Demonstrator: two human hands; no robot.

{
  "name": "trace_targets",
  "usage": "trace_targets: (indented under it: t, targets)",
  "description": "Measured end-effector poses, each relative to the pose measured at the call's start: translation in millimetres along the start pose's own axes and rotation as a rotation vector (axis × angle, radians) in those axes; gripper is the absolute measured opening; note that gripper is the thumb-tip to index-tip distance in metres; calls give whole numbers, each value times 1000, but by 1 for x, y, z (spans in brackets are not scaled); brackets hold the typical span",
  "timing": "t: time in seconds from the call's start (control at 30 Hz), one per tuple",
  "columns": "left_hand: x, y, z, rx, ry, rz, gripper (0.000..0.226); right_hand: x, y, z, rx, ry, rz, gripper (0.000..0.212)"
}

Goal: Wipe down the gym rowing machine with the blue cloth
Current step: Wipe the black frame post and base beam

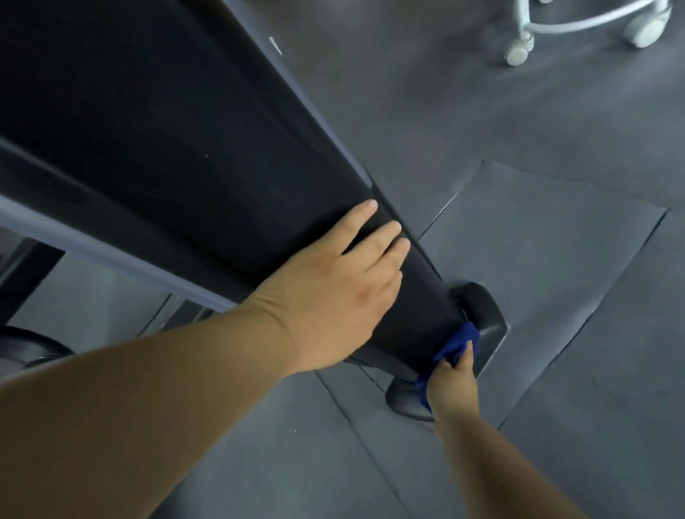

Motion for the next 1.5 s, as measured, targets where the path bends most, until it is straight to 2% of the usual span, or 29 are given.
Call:
trace_targets:
  t: [0.1,0.23,0.33,0.4,0.5,0.57,0.63,0.7,0.8,0.9,1.0,1.07,1.13,1.2,1.23,1.27,1.33,1.37,1.43,1.5]
  targets:
    - [-8,-9,-1,28,-95,46,50,-9,-2,-8,142,255,-23,54]
    - [-13,-37,-4,-6,-185,98,38,-15,-32,-36,138,344,-77,31]
    - [-15,-65,1,-109,-303,109,37,-13,-83,-54,98,369,-139,24]
    - [-20,-84,4,-256,-461,131,42,-1,-129,-71,88,436,-320,22]
    - [-28,-108,2,-538,-764,158,55,22,-201,-106,49,534,-646,38]
    - [-38,-126,-9,-725,-935,214,68,30,-244,-132,26,607,-786,40]
    - [-49,-139,-23,-797,-1073,312,74,36,-276,-152,55,645,-899,46]
    - [-57,-148,-38,-812,-1127,388,75,41,-303,-166,95,607,-994,65]
    - [-75,-153,-66,-857,-1132,537,64,38,-327,-189,48,489,-1022,73]
    - [-88,-163,-87,-996,-1081,697,43,36,-346,-218,-86,345,-916,45]
    - [-92,-181,-98,-1213,-1191,921,39,42,-363,-236,-192,260,-786,38]
    - [-90,-204,-107,-1437,-1286,1160,48,45,-378,-254,-385,112,-710,33]
    - [-82,-240,-117,-1733,-1221,1410,63,43,-405,-284,-658,-113,-571,25]
    - [-71,-268,-128,-1982,-1139,1590,61,42,-445,-326,-1021,-308,-377,19]
    - [-65,-270,-135,-2052,-1176,1656,56,44,-471,-348,-1263,-381,-281,18]
    - [-61,-263,-141,-2096,-1243,1693,50,51,-504,-364,-1555,-457,-199,18]
    - [-63,-237,-155,-2118,-1331,1656,40,76,-558,-376,-2137,-661,-63,25]
    - [-66,-227,-160,-2126,-1300,1657,46,92,-570,-374,-2376,-794,-7,30]
    - [-68,-220,-173,-2111,-1191,1765,52,126,-575,-374,-2649,-1092,25,35]
    - [-64,-228,-186,-2091,-1022,1795,40,155,-568,-376,-2780,-1363,113,38]
Point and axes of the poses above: each hand's wrist, its own y-axis towards the middle knuckle, its own x-axis out of the palm, z = x × y, the point moved 9 cm from there along y, towards the middle knuckle, and after that the axes turned 6 degrees about z, right-handed, at the moved point
